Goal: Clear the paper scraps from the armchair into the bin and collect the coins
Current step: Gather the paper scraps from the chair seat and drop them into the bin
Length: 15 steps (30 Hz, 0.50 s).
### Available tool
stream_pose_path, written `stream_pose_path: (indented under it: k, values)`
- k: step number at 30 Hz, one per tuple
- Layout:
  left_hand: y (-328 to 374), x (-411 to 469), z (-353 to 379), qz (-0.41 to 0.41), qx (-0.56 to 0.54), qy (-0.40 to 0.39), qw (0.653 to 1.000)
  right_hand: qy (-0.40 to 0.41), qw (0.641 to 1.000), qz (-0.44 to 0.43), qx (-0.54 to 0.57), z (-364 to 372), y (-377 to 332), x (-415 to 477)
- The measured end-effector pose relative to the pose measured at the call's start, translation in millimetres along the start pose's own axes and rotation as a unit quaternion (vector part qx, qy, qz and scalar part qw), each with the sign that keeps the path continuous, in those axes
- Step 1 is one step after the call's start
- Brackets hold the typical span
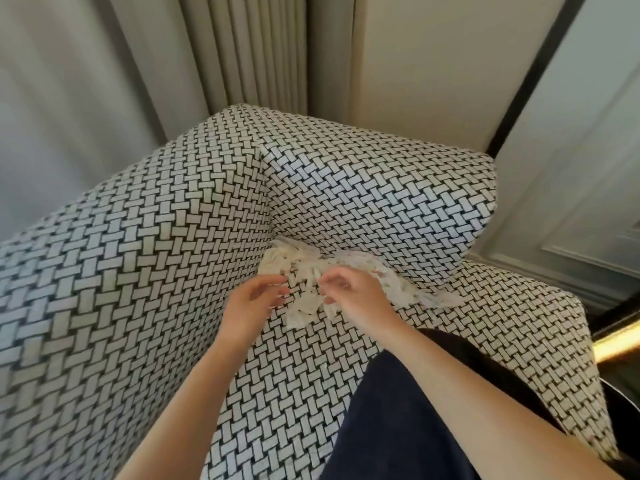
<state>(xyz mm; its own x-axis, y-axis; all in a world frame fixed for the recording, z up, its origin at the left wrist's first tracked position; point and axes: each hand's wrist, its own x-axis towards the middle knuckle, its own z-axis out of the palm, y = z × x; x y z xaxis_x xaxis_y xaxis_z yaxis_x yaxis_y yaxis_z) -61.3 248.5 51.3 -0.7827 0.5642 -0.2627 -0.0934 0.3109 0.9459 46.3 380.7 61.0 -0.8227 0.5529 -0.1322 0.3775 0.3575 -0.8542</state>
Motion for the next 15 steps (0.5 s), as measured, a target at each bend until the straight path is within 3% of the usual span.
stream_pose_path:
  k: [4,8,15]
  values:
    - [-19.1,0.4,-14.5,-0.029,-0.009,0.031,0.999,-0.072,0.983,-0.049,-0.165,21.6,21.8,17.2]
    - [-33.4,-0.2,-19.2,-0.049,0.001,0.043,0.998,-0.198,0.912,-0.065,-0.352,31.1,32.3,19.2]
    - [-48.9,-4.9,-13.5,-0.074,0.011,0.033,0.997,-0.295,0.873,-0.008,-0.389,31.8,40.7,21.5]
